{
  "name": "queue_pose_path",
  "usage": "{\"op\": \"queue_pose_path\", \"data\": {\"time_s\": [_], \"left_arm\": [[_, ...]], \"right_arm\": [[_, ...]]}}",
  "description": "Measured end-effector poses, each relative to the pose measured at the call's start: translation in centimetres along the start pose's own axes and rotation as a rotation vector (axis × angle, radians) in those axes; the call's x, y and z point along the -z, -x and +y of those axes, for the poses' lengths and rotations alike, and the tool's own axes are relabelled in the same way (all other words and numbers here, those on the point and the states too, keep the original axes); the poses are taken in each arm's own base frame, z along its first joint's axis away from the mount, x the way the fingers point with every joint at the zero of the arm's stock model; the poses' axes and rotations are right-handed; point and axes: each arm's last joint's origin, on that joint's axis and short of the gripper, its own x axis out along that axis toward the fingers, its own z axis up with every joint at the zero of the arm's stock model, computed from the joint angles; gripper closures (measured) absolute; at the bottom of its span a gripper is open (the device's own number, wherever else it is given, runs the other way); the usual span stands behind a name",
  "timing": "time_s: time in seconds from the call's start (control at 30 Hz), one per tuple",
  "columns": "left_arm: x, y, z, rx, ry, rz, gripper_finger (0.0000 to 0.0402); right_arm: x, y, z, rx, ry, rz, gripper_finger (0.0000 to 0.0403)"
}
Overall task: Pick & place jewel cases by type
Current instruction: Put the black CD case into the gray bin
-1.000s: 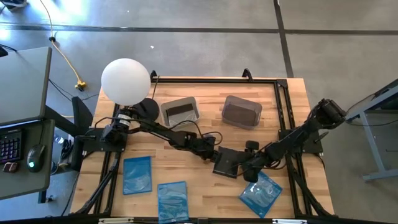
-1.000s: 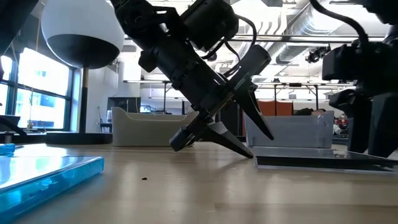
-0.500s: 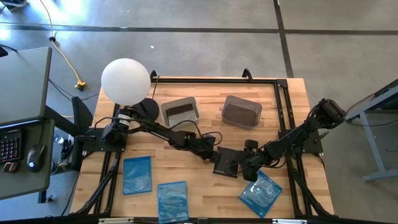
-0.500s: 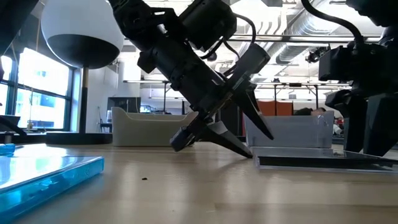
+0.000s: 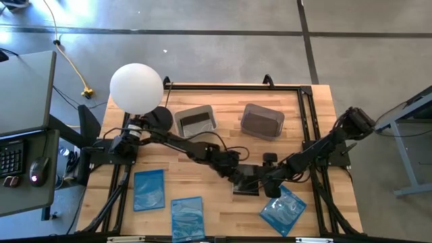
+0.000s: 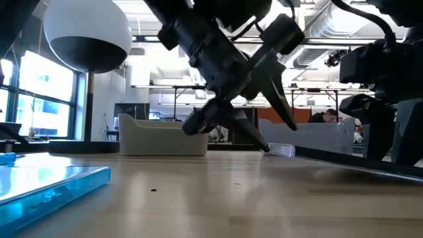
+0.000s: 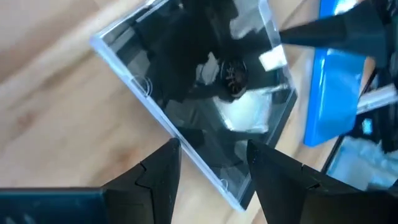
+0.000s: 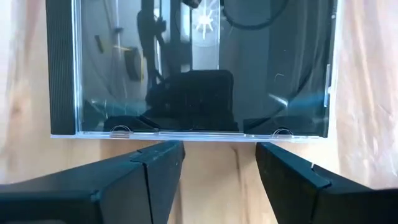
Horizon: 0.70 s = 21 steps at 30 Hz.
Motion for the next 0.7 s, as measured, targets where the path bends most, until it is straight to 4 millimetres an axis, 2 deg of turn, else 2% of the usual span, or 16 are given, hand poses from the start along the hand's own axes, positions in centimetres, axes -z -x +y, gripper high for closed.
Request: {"op": "queue_pose_path", "data": {"time_s": [0.1,0.23,0.4,0.57,0.7], "left_arm": [[0.3,0.4,-0.7,-0.007,-0.013,0.060,0.0222],[1.6,0.6,-1.2,-0.040,-0.006,0.159,0.0222],[3.6,0.9,-1.8,-0.117,0.019,0.232,0.0222],[5.9,1.1,-1.9,-0.211,0.038,0.294,0.0222],[7.9,1.4,-1.6,-0.296,0.059,0.365,0.0222]], "right_arm": [[-0.4,-0.1,0.3,-0.043,0.023,-0.034,0.0201],[-1.2,-0.2,1.0,-0.120,0.046,-0.116,0.0201],[-2.3,-2.1,2.1,-0.164,0.097,-0.195,0.0201],[-4.7,-4.7,4.0,-0.123,0.169,-0.178,0.0201],[-7.5,-5.8,5.7,-0.118,0.225,-0.193,0.0201]]}}
